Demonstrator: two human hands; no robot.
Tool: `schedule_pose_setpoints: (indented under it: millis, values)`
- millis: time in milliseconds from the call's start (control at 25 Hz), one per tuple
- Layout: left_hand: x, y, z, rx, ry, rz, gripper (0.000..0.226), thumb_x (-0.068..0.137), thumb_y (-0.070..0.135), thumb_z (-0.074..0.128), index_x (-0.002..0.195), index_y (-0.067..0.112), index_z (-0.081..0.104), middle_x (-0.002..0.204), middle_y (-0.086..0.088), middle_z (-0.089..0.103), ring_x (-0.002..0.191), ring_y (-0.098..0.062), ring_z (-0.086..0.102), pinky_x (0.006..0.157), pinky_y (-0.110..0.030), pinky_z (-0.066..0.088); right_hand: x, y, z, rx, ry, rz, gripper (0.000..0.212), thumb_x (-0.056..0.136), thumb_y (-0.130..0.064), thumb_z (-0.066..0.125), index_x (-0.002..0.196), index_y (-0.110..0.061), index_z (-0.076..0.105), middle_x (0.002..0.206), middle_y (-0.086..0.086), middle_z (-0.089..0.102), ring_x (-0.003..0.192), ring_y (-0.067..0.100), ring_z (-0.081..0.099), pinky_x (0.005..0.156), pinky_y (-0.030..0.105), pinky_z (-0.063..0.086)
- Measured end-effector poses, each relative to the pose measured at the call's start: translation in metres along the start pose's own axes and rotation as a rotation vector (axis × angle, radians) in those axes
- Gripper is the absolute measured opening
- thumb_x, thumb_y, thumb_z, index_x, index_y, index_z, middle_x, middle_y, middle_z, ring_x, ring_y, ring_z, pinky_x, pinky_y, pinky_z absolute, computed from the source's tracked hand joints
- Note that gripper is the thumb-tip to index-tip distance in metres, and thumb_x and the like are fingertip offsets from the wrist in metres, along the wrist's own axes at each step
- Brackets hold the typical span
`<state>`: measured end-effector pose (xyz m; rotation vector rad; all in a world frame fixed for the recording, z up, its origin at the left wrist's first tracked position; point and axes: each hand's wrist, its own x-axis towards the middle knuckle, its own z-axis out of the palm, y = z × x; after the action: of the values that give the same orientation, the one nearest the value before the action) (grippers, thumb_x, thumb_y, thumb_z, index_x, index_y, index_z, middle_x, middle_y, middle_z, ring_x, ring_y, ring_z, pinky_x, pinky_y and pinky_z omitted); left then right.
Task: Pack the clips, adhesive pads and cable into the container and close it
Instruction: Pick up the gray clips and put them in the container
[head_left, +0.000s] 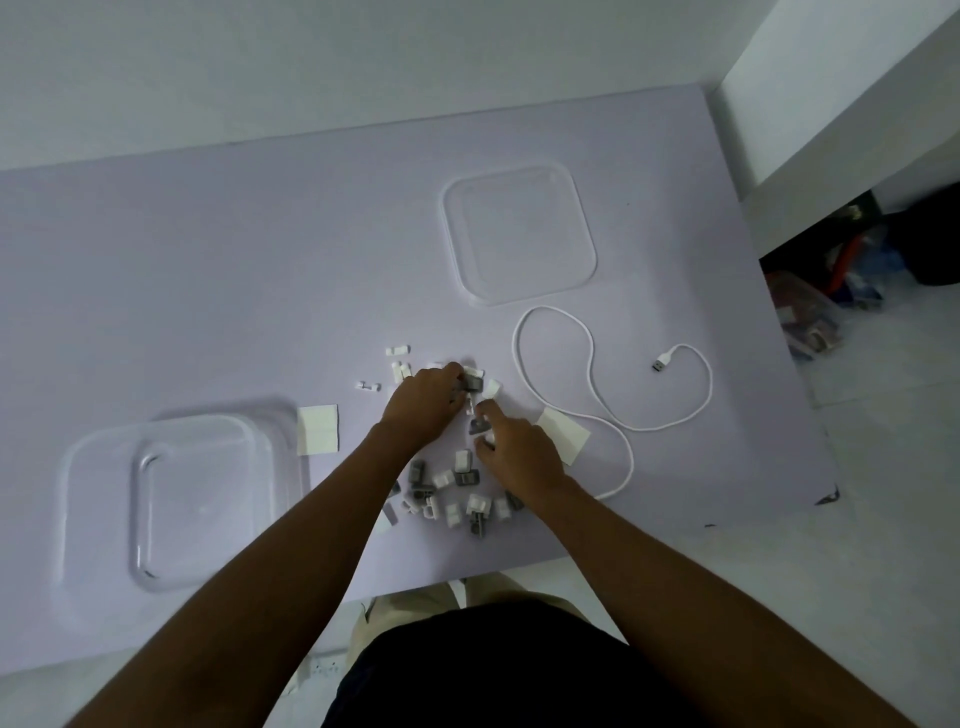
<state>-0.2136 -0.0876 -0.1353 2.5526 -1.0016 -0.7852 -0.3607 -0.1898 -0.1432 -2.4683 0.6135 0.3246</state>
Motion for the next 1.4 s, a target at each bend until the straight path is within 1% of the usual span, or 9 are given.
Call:
schedule_pose_setpoints:
  millis: [80, 160, 320, 440, 800, 960, 1040, 1200, 1400]
  values:
    - [0.001, 0.002, 0.0, 0.034, 0.004, 0.016, 0.028, 0.093, 0.027, 0.055, 0.119, 0.014, 0.053, 0.1, -0.015, 0.068, 0.087, -0.037, 0.065, 0.067, -0.04, 0.051, 0.001, 0.0, 0.004, -0.047, 0.029, -0.003, 0.035, 0.092, -0.034, 0.059, 0.125, -0.021, 0.053, 0.086, 0.013, 0.069, 0.077, 0.034, 0.066, 0.06, 0.036, 0.05]
    - [0.003, 0.002, 0.001, 0.048, 0.011, 0.041, 0.032, 0.094, 0.028, 0.054, 0.123, 0.017, 0.051, 0.1, -0.014, 0.068, 0.087, -0.037, 0.066, 0.068, -0.042, 0.053, -0.003, 0.0, 0.0, 0.102, 0.015, 0.022, 0.027, 0.092, -0.034, 0.062, 0.113, -0.019, 0.057, 0.08, 0.008, 0.067, 0.069, 0.026, 0.063, 0.057, 0.032, 0.047]
    - [0.006, 0.005, 0.0, 0.089, -0.015, 0.111, 0.028, 0.097, 0.028, 0.05, 0.122, 0.017, 0.053, 0.101, -0.012, 0.067, 0.086, -0.033, 0.065, 0.072, -0.041, 0.053, -0.015, 0.0, -0.024, 1.033, -0.113, 0.316, 0.006, 0.094, -0.02, 0.063, 0.092, -0.015, 0.059, 0.065, 0.0, 0.057, 0.047, 0.013, 0.046, 0.043, 0.024, 0.037]
    - [0.009, 0.01, 0.0, 0.172, -0.023, 0.162, 0.026, 0.1, 0.028, 0.044, 0.12, 0.015, 0.052, 0.101, -0.013, 0.066, 0.086, -0.035, 0.065, 0.071, -0.041, 0.052, -0.03, 0.002, -0.036, 1.524, -0.215, 0.444, 0.018, 0.097, -0.018, 0.047, 0.085, -0.012, 0.06, 0.058, 0.003, 0.054, 0.042, 0.014, 0.039, 0.039, 0.021, 0.026]
    - [-0.011, 0.006, -0.011, 0.013, 0.047, 0.084, 0.018, 0.1, 0.018, 0.043, 0.115, 0.011, 0.049, 0.098, -0.012, 0.065, 0.079, -0.033, 0.062, 0.068, -0.041, 0.05, -0.045, 0.002, -0.034, 1.63, -0.331, 0.331, 0.034, 0.089, -0.037, 0.042, 0.09, -0.011, 0.063, 0.074, 0.012, 0.061, 0.047, 0.023, 0.054, 0.043, 0.022, 0.024]
    - [-0.036, 0.002, -0.018, -0.086, 0.119, 0.011, 0.016, 0.1, 0.018, 0.043, 0.114, 0.015, 0.05, 0.091, -0.008, 0.066, 0.076, -0.03, 0.061, 0.069, -0.042, 0.051, -0.042, -0.007, -0.031, 1.298, -0.201, 0.402, 0.052, 0.098, -0.049, 0.048, 0.073, -0.007, 0.065, 0.068, 0.016, 0.062, 0.049, 0.028, 0.058, 0.045, 0.025, 0.035]
    - [-0.049, -0.001, -0.018, -0.123, 0.121, -0.023, 0.018, 0.1, 0.02, 0.043, 0.116, 0.017, 0.051, 0.093, -0.006, 0.068, 0.08, -0.028, 0.061, 0.072, -0.039, 0.05, -0.041, -0.006, -0.022, 1.035, -0.051, 0.327, 0.045, 0.095, -0.041, 0.06, 0.069, -0.005, 0.063, 0.058, 0.012, 0.06, 0.044, 0.024, 0.055, 0.045, 0.027, 0.041]
    - [-0.074, -0.007, -0.017, -0.215, 0.126, -0.091, 0.017, 0.101, 0.023, 0.044, 0.115, 0.019, 0.051, 0.094, -0.005, 0.068, 0.082, -0.027, 0.061, 0.074, -0.038, 0.05, -0.047, -0.005, 0.0, 0.295, -0.087, -0.065, 0.015, 0.091, -0.033, 0.066, 0.092, -0.019, 0.062, 0.075, 0.0, 0.07, 0.064, 0.014, 0.064, 0.059, 0.029, 0.055]
    - [-0.105, -0.016, -0.027, -0.308, 0.189, -0.113, 0.016, 0.1, 0.025, 0.047, 0.115, 0.019, 0.051, 0.091, -0.004, 0.068, 0.081, -0.026, 0.063, 0.075, -0.042, 0.053, -0.05, -0.018, 0.014, -0.093, -0.075, -0.048, 0.029, 0.091, -0.037, 0.066, 0.114, -0.019, 0.061, 0.1, 0.005, 0.073, 0.091, 0.024, 0.069, 0.075, 0.031, 0.055]
